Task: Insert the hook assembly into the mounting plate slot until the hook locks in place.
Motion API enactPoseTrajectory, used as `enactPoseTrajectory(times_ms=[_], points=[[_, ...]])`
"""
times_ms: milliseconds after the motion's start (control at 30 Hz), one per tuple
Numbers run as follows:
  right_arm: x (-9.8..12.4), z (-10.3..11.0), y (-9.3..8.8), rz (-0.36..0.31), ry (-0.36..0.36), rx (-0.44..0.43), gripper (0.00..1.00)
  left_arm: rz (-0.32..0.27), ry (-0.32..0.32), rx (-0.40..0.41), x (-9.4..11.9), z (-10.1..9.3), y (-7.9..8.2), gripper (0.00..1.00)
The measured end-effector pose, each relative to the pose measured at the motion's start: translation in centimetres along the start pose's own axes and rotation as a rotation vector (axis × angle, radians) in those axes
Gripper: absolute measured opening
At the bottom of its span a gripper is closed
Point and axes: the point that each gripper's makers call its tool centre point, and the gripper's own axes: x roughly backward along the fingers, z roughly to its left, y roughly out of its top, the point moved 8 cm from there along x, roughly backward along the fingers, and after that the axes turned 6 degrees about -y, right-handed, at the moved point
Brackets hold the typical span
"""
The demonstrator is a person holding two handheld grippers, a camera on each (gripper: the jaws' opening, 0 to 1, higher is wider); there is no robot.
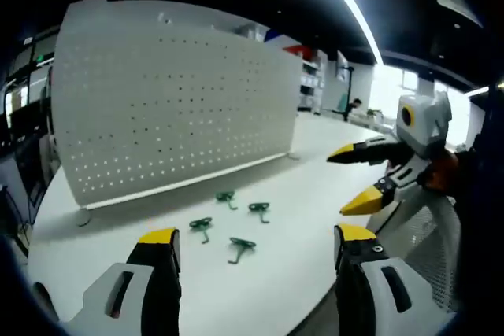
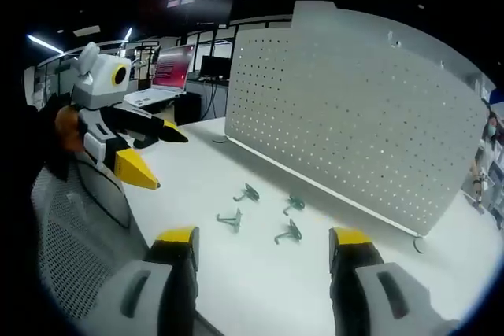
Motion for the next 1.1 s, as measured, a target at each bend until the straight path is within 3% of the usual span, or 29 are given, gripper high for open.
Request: enactPoseTrajectory(times_ms=[1100], points=[[-0.20,-0.01,-0.12,0.013,0.016,-0.013,0.64,0.016,0.002,0.001,-0.20,0.14,-0.10,0.81]])
